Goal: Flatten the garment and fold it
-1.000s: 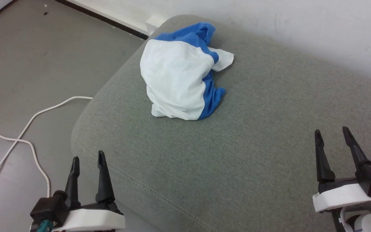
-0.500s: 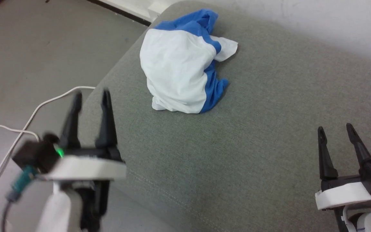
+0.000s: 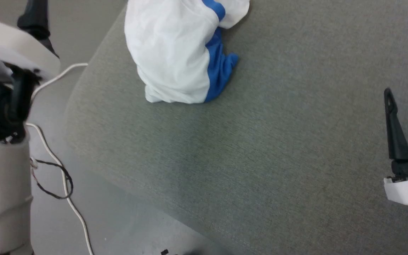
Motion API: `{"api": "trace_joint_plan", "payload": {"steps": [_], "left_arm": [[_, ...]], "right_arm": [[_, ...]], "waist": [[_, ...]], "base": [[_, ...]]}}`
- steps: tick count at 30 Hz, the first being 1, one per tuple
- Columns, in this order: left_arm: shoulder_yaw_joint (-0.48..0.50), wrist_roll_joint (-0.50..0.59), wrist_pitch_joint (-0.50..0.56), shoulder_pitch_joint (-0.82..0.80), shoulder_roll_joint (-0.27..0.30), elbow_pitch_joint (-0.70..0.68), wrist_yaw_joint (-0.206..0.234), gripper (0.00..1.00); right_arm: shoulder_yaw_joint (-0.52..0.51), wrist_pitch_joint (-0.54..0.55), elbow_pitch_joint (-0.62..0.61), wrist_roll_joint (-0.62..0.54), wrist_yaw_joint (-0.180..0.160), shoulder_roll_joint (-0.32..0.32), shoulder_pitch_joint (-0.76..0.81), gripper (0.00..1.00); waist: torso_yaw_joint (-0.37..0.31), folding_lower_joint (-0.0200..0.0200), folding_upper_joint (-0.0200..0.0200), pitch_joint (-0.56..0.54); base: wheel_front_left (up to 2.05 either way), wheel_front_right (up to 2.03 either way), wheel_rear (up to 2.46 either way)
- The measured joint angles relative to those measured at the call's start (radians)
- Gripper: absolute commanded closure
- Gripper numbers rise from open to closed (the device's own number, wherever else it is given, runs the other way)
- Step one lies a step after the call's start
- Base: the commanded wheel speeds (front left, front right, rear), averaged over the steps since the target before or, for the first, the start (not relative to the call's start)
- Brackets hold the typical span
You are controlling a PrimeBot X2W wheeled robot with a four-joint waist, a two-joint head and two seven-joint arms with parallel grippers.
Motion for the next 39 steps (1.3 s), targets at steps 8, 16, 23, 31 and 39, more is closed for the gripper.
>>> {"api": "trace_joint_plan", "payload": {"steps": [8,16,23,31,39], "left_arm": [[-0.018,-0.055,0.096,-0.090,0.036,0.159,-0.061,0.00],[-0.079,-0.107,0.177,-0.099,0.025,0.296,-0.116,0.00],[-0.108,-0.111,0.257,-0.097,0.036,0.393,-0.115,0.00],[-0.117,-0.103,0.213,-0.124,0.066,0.459,-0.124,1.00],[-0.122,-0.099,0.176,-0.130,0.076,0.513,-0.141,1.00]], "right_arm": [[0.003,0.082,-0.179,0.040,0.000,-0.072,-0.027,0.00],[-0.015,0.142,-0.274,0.069,0.000,-0.131,-0.056,0.00],[-0.033,0.159,-0.295,0.093,0.000,-0.162,-0.068,0.00],[-0.029,0.166,-0.296,0.106,0.000,-0.165,-0.068,0.00],[0.007,0.142,-0.255,0.106,0.000,-0.133,-0.071,0.00]], "waist": [[-0.055,0.0000,0.0000,0.136],[-0.120,-0.0001,0.0000,0.244],[-0.183,-0.0002,0.0000,0.295],[-0.234,-0.0003,0.0000,0.309],[-0.237,-0.0003,0.0000,0.255]], "base": [[0.00,0.00,0.00],[0.00,0.00,0.00],[0.00,0.00,0.00],[0.00,0.00,0.00],[0.00,0.00,0.00]]}}
